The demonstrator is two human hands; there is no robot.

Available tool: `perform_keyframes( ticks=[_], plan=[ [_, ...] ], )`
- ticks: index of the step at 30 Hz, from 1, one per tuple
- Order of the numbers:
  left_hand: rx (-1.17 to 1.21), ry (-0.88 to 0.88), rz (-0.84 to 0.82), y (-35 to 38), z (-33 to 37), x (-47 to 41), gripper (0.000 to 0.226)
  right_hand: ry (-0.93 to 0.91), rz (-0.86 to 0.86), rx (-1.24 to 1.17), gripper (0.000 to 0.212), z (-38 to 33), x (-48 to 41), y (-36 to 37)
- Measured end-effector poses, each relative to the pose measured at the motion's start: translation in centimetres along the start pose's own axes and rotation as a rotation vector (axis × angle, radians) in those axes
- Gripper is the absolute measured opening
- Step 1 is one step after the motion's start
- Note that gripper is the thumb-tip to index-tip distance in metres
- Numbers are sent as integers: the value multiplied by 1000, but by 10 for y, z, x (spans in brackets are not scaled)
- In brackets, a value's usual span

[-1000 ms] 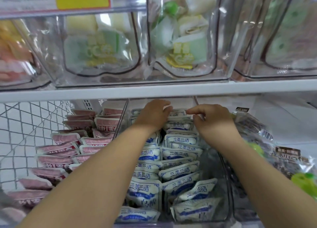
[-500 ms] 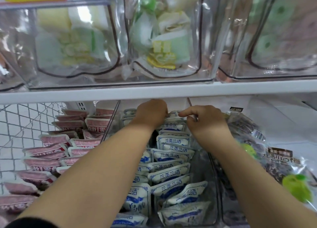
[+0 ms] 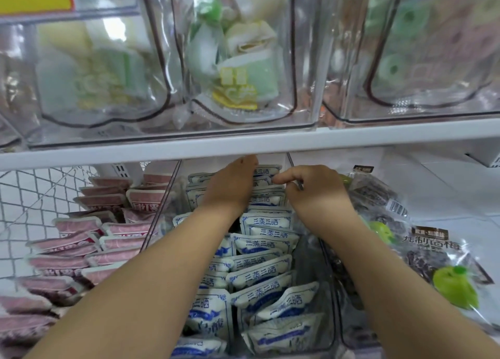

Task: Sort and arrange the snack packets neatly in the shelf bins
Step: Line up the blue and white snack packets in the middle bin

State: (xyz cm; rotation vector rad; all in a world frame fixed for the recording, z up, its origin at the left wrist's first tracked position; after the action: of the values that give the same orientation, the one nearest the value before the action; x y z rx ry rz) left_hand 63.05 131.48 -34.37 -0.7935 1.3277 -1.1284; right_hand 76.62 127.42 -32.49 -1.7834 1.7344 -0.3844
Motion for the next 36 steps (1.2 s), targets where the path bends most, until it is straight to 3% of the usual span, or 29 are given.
perform_keyframes(
  ticks=[5,7,11,14,18,22,25,30,34,36],
  plan=[
    [66,-110,120,-13,-10,-2,24,2,1,10,33,0,-1,-1],
    [44,-73,161,-21,-10,6,22,2,4,8,32,2,-2,-1],
    [-15,53,-95,-7,0,11,34,-15,9,-4,31,1,-3,0],
    [-47,125,-169,5,10,0,31,-21,19,-9,30,2,-3,0],
    [-35,55,-326,23,8,-5,31,-31,24,-18,30,2,-4,1],
    [76,54,-195,8,5,-5,28,-23,22,-26,31,1,-2,1],
    [95,-41,-73,-9,-9,5,41,-33,42,-30,30,2,-2,-3],
    [-148,-42,-174,-1,-7,6,39,-75,131,-35,25,-1,2,-6],
    [6,8,-256,3,1,-7,33,-55,107,-17,30,1,0,-7],
    [93,59,-305,6,6,-12,20,-48,99,-65,31,4,-3,-11]
  ],
)
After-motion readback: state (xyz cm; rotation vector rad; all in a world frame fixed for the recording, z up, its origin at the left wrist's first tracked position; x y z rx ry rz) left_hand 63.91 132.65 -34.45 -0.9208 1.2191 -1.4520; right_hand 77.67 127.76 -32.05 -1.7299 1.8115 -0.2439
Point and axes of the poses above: each hand's wrist, its own x-axis away from the middle knuckle, its own y-axis out of the palm, z = x × y, the point moved 7 cm from there along -x, towards the middle knuckle, and after that the axes turned 6 degrees about -x, right-handed, at the moved point
